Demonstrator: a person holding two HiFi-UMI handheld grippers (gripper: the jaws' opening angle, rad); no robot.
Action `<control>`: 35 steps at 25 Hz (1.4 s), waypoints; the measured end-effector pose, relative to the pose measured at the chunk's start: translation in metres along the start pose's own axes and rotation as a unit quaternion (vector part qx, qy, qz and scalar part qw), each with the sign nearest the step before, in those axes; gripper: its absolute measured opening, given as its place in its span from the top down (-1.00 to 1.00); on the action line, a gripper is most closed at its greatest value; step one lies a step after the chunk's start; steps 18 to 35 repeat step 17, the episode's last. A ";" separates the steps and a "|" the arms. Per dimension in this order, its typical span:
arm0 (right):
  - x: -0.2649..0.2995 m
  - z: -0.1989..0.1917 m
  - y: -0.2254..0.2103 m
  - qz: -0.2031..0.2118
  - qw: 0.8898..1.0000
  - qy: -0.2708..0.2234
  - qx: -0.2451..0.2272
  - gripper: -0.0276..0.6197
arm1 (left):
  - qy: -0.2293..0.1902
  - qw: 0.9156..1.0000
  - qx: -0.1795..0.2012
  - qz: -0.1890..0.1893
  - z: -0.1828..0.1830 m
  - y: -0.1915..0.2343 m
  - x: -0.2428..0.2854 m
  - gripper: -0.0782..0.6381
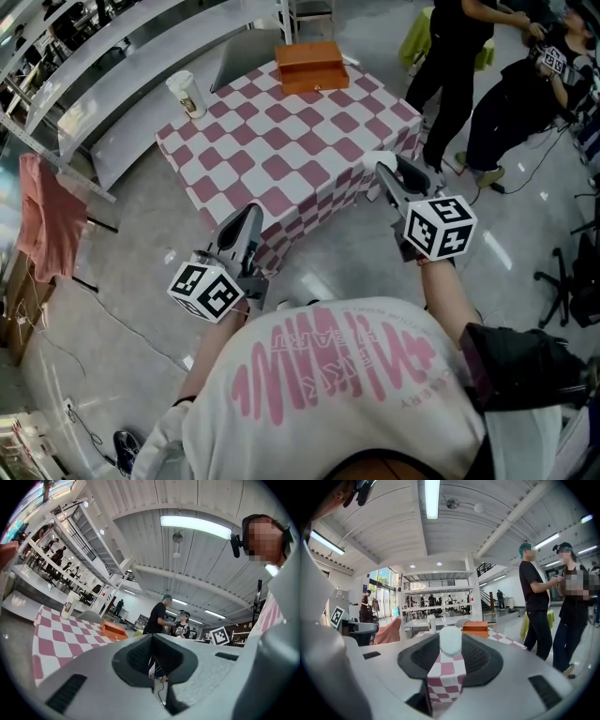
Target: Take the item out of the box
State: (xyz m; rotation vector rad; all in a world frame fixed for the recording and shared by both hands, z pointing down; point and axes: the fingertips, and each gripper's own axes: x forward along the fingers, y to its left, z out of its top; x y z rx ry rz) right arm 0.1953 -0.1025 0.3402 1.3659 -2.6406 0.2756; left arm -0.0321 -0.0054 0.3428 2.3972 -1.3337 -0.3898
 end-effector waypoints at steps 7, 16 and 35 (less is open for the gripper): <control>-0.018 -0.012 -0.007 0.001 1.000 0.006 0.002 0.47 | 0.007 1.000 -0.004 0.003 -0.017 -0.018 -0.004 0.76; -0.029 -0.026 -0.007 -0.001 1.000 0.015 0.001 0.47 | 0.009 1.000 -0.009 0.004 -0.028 -0.025 -0.008 0.76; -0.029 -0.026 -0.007 -0.001 1.000 0.016 0.001 0.47 | 0.009 1.000 -0.010 0.004 -0.029 -0.025 -0.008 0.76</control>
